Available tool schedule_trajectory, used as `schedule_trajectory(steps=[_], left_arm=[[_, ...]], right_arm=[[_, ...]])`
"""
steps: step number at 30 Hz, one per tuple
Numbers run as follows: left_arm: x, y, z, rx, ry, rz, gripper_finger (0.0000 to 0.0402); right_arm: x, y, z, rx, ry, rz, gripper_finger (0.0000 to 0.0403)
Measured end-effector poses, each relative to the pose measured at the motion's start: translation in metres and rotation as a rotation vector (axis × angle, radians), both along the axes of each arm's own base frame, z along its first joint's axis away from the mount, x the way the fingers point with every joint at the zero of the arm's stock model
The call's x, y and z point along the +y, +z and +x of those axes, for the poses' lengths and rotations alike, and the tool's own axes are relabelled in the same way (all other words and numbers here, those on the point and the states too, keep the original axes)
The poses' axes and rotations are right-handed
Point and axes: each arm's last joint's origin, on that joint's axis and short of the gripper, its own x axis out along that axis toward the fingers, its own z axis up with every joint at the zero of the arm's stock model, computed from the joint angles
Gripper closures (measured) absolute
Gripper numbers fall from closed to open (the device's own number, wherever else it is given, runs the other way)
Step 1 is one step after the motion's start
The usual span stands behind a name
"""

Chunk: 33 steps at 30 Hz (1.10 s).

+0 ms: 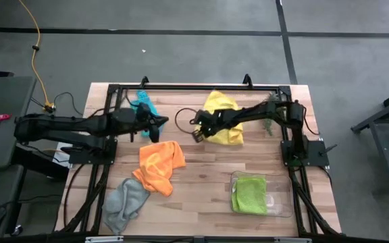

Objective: Fold microfiber towels
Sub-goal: Fold the yellow microfiber cloth

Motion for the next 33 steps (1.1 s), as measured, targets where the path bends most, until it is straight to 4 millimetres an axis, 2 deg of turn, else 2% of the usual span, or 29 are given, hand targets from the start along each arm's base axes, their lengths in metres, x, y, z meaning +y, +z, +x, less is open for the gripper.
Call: schedule_trajectory(steps=[8, 11, 15, 18, 21, 24, 29, 33], left_arm=[[-0.017, -0.045, 0.033, 0.198, -0.061, -0.103, 0.0402], [-0.027, -0.065, 0.044, 0.266, -0.083, -0.135, 0.0401], [-0.037, -0.086, 0.06, 0.278, -0.106, -0.159, 0.0401], [-0.041, -0.099, 0.069, 0.265, -0.121, -0.168, 0.0401], [-0.04, -0.099, 0.081, 0.225, -0.124, -0.162, 0.0401], [-0.036, -0.102, 0.091, 0.256, -0.127, -0.13, 0.0401], [-0.024, -0.102, 0.113, 0.287, -0.137, -0.053, 0.04], [-0.011, -0.11, 0.13, 0.389, -0.146, 0.002, 0.0374]], right_arm=[[0.034, 0.002, 0.014, -0.1, 0.033, 0.008, 0.0403], [0.036, 0.005, 0.015, -0.111, 0.026, -0.025, 0.0403], [0.027, 0.022, 0.009, -0.112, 0.001, -0.097, 0.0403], [0.021, 0.045, -0.001, -0.111, 0.016, -0.154, 0.0403], [0.017, 0.069, -0.016, -0.079, 0.031, -0.213, 0.0403], [0.014, 0.1, -0.036, -0.062, 0.032, -0.289, 0.0403], [0.016, 0.147, -0.07, -0.099, 0.027, -0.355, 0.0403], [0.021, 0.178, -0.096, -0.159, -0.037, -0.398, 0.0403]])
